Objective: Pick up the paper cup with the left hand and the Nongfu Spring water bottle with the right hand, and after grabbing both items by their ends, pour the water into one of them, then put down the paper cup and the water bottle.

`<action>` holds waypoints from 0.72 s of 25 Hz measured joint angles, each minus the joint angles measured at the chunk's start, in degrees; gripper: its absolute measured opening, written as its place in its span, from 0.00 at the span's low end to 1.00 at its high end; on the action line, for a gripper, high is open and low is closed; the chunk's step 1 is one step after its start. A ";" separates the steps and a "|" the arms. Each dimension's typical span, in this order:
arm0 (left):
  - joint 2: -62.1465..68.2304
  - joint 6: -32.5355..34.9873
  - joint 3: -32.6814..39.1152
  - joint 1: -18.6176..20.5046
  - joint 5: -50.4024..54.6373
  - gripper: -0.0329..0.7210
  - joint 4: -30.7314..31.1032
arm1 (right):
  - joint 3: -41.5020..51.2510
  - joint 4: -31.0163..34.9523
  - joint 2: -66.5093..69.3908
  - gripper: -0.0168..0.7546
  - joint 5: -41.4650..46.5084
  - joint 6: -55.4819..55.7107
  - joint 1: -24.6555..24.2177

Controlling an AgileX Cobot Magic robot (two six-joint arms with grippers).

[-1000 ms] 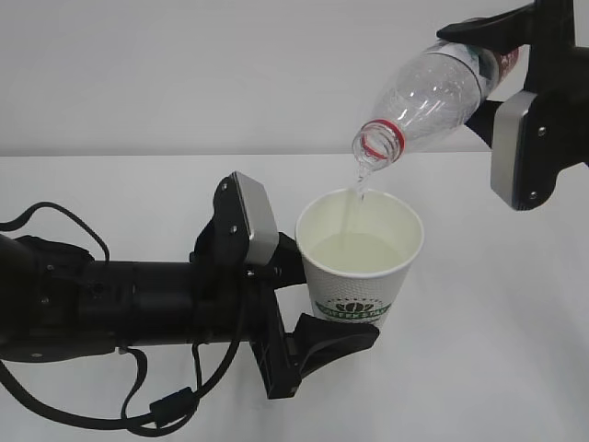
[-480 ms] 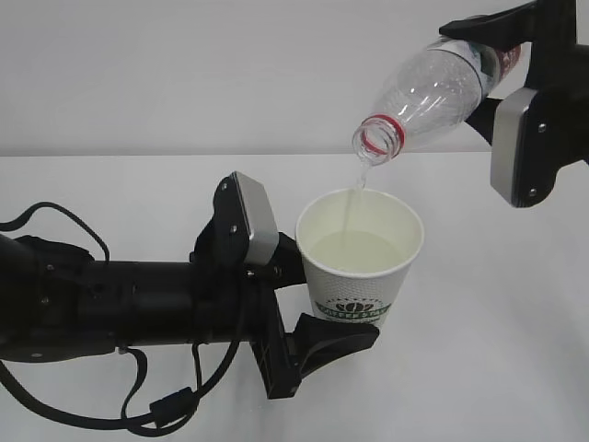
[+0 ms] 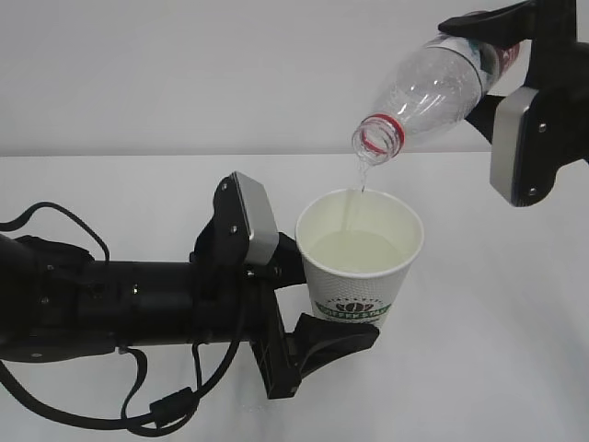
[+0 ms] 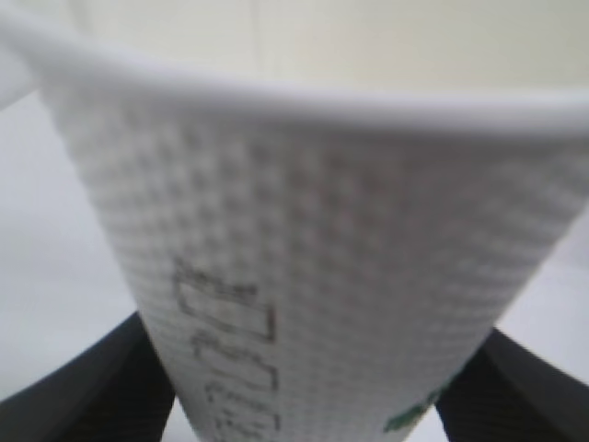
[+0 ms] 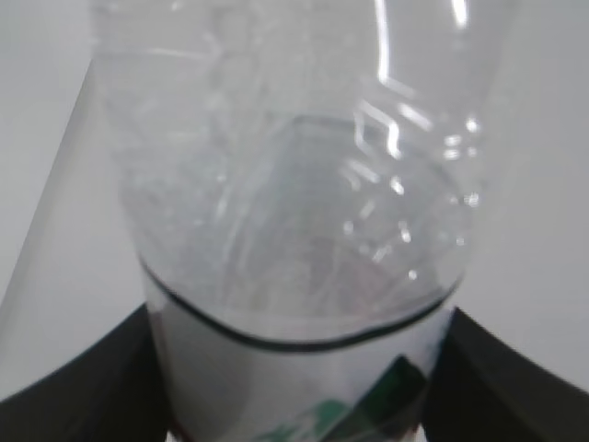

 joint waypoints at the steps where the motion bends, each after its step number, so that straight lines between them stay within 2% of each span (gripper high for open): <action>1: 0.00 0.00 0.00 0.00 0.00 0.83 0.00 | 0.00 0.00 0.00 0.71 0.00 0.00 0.00; 18: 0.00 0.00 0.00 0.00 0.00 0.83 0.00 | 0.00 0.52 0.00 0.71 -0.10 -0.66 0.00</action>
